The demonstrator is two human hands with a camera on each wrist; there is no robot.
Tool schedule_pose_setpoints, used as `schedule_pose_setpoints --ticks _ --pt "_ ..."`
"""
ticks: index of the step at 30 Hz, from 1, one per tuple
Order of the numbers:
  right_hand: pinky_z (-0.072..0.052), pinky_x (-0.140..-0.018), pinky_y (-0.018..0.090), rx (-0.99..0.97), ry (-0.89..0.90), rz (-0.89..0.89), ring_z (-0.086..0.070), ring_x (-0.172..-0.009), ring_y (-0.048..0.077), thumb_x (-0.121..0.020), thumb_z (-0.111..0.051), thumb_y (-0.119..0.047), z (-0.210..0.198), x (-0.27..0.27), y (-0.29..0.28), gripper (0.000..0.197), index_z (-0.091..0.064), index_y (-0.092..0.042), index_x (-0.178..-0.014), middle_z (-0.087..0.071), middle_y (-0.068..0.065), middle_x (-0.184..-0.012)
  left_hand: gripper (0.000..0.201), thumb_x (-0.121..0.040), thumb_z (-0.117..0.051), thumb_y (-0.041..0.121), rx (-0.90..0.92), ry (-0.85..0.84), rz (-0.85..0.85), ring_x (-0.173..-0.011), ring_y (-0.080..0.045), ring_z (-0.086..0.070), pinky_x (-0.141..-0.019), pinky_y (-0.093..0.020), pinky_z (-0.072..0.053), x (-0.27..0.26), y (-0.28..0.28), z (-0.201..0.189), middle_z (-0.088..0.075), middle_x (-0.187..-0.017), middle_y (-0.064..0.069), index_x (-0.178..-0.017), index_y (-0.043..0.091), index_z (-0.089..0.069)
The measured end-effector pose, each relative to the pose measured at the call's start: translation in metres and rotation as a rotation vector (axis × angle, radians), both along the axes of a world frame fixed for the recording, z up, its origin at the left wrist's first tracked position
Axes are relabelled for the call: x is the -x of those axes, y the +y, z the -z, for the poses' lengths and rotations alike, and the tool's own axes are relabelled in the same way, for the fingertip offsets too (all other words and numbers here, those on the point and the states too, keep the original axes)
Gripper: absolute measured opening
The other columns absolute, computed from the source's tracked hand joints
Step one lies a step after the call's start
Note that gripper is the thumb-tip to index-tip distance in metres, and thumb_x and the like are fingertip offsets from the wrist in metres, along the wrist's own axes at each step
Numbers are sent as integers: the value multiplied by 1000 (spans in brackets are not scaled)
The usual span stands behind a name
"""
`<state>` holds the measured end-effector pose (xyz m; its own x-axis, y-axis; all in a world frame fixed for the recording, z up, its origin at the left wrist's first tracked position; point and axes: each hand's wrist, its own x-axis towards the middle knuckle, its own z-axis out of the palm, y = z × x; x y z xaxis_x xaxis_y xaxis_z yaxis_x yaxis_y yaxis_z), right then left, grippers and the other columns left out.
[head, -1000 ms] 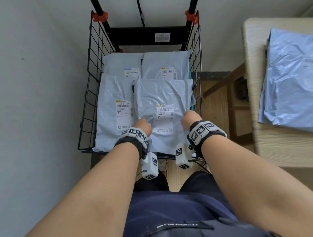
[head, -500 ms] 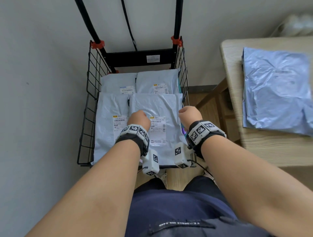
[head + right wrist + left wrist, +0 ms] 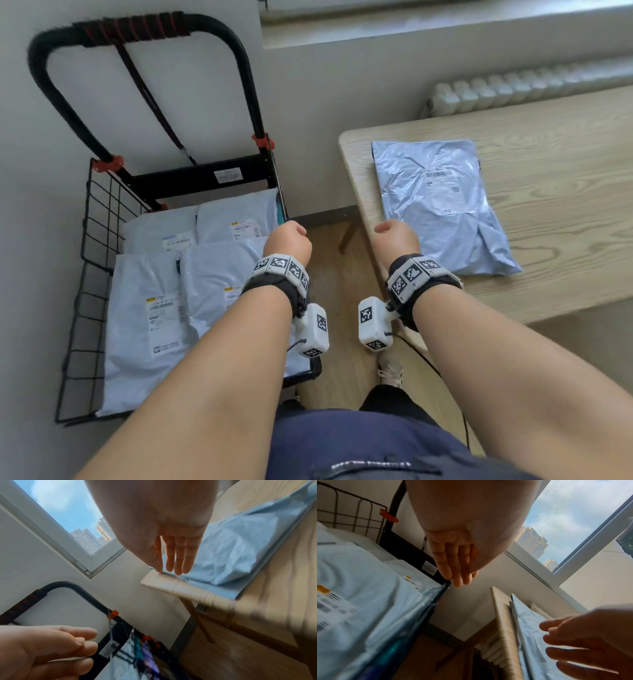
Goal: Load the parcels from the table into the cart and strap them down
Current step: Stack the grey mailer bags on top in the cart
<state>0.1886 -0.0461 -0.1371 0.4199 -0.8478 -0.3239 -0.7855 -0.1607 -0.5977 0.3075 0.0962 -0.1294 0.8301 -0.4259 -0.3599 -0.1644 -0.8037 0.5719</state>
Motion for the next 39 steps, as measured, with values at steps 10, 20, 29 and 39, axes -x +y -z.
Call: schedule_pose_setpoints --ticks 10,20,29,39 --pt "-50 -91 37 17 57 80 -57 -110 30 -85 -44 -9 6 78 -142 45 -55 -16 -128 -53 11 -130 35 -91 -41 12 -18 43 19 -110 -27 -58 -90 -32 -47 70 -137 6 -63 -121 -5 -119 19 -61" --pt "-43 -96 36 -101 178 25 -50 -123 32 -89 -54 -15 28 111 -225 49 -45 -9 -137 -50 14 -137 39 -92 -45 24 -213 173 -36 -111 -35 -57 -92 -39 -47 110 -211 37 -56 -127 -14 -128 11 -50" --pt "-47 -80 33 -195 227 -6 -61 -106 33 -81 -72 -29 36 107 -244 47 -56 -4 -118 -64 15 -115 33 -88 -54 25 -166 192 -218 -91 -32 -61 -73 -29 -43 112 -218 49 -64 -109 -12 -115 6 -58" --pt "-44 -74 32 -193 318 -30 -56 -114 35 -97 -46 -13 29 113 -250 31 -58 0 -122 -60 19 -120 11 -88 -52 13 -117 74 -176 -74 -25 -57 -63 -25 -40 118 -222 43 -63 -82 -6 -84 13 -62"
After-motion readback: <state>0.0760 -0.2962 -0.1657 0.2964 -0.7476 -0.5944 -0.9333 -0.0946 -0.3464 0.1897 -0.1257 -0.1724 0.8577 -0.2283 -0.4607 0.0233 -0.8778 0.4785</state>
